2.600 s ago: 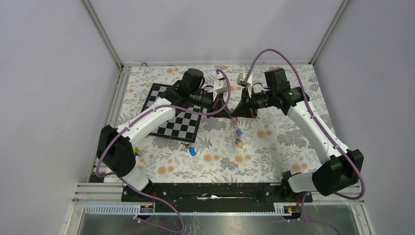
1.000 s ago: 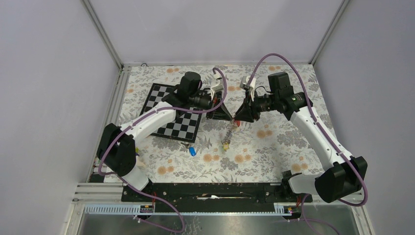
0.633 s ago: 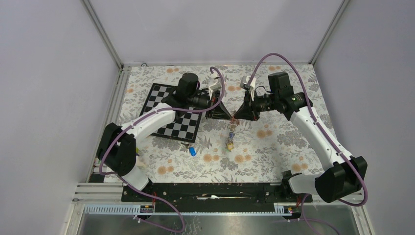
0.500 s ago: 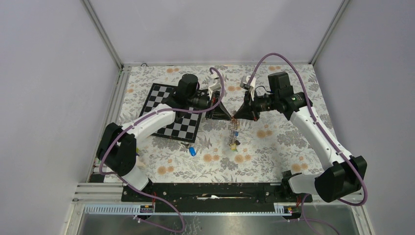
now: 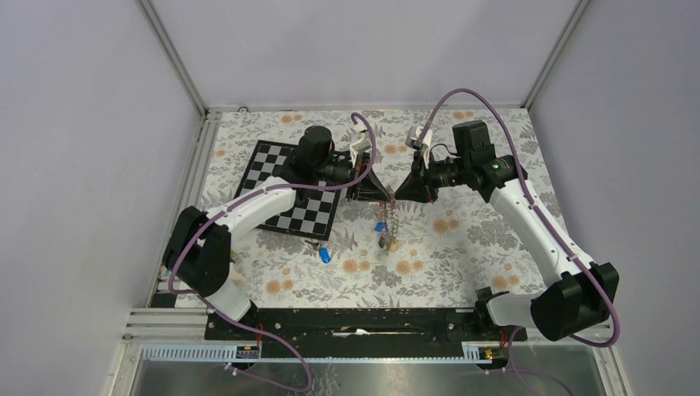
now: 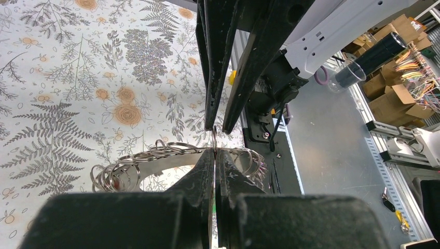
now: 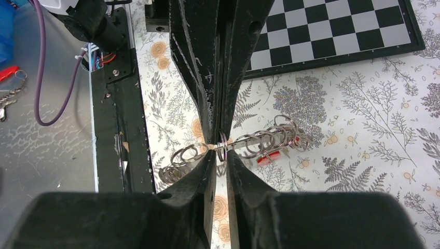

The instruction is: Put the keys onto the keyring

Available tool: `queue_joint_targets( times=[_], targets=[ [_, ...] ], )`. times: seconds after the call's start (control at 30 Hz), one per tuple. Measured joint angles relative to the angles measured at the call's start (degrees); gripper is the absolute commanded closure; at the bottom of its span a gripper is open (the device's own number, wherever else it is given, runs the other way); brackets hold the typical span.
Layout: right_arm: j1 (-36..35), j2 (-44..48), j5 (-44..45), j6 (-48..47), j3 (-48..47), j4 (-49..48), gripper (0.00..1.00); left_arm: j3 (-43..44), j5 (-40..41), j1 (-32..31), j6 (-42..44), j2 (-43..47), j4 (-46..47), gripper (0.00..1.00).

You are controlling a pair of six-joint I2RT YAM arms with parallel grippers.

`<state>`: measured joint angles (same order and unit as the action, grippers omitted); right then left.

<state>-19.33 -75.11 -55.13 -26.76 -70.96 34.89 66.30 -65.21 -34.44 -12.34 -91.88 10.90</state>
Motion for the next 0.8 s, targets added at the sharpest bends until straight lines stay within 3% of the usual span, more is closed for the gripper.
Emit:
queue_joint_targets(
  times=[0.33, 0.57, 0.8],
  targets=[
    [0.0, 0.0, -0.5, 0.7, 0.8, -1.2, 0.74, -1.2, -0.3, 0.0, -2.8, 0.0, 3.8, 1.00],
    [0.0, 0.0, -0.6, 1.2, 2.3, -1.6, 0.91, -1.7, -0.6, 0.2, -4.5, 0.0, 6.2, 1.00],
    [0.0, -0.1, -1.4, 1.5, 2.3, -1.6, 0.92, -2.2, -0.6, 0.4, -5.1, 0.0, 7.3, 1.00]
  ],
)
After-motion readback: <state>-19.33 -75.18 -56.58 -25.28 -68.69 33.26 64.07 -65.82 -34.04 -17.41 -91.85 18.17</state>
